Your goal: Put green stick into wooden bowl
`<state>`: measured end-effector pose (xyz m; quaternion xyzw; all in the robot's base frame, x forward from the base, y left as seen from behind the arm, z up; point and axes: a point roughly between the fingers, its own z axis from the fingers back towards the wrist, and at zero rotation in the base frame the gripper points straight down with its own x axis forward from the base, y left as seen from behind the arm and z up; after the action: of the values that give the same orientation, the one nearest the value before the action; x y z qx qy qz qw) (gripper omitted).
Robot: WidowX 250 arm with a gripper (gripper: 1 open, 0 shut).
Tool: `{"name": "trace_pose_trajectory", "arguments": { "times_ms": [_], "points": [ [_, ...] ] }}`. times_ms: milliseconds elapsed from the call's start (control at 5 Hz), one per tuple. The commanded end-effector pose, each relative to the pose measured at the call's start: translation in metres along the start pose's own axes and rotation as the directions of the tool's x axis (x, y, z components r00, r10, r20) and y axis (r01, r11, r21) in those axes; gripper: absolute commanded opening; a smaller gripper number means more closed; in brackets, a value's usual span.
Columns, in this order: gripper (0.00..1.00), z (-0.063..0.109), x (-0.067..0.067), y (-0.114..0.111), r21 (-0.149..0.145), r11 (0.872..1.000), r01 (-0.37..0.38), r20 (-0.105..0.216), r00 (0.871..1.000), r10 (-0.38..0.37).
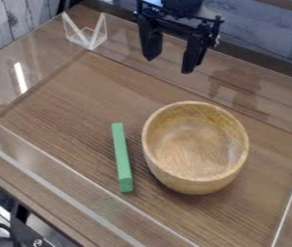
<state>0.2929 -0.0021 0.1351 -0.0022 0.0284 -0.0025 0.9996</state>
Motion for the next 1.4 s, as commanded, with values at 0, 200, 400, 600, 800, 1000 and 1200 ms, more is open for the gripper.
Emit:
{"name": "trace_pose_trajectory", "arguments": {
  "times_ms": [0, 200, 400, 600, 800, 1000, 1200],
  "points": [
    [1.00, -0.013, -0.010, -0.004, 0.001, 0.999, -0.041, -0.022, 0.999, 0.041],
    [1.00, -0.036, -0.020, 0.002, -0.009, 0.969, -0.248, -0.024, 0.968, 0.248],
    [1.00, -0.054, -0.030, 0.008, -0.027, 0.899, -0.436, -0.003, 0.900, 0.437],
    [1.00, -0.056, -0.053, 0.023, -0.060, 0.838, -0.543, 0.020, 0.838, 0.545],
    [1.00, -0.060, -0.067, 0.040, -0.090, 0.762, -0.642, 0.030, 0.763, 0.646],
    [1.00, -0.072, -0.075, 0.044, -0.107, 0.754, -0.648, 0.034, 0.756, 0.654],
    [1.00, -0.084, -0.079, 0.044, -0.115, 0.759, -0.641, 0.038, 0.761, 0.648]
  ]
}}
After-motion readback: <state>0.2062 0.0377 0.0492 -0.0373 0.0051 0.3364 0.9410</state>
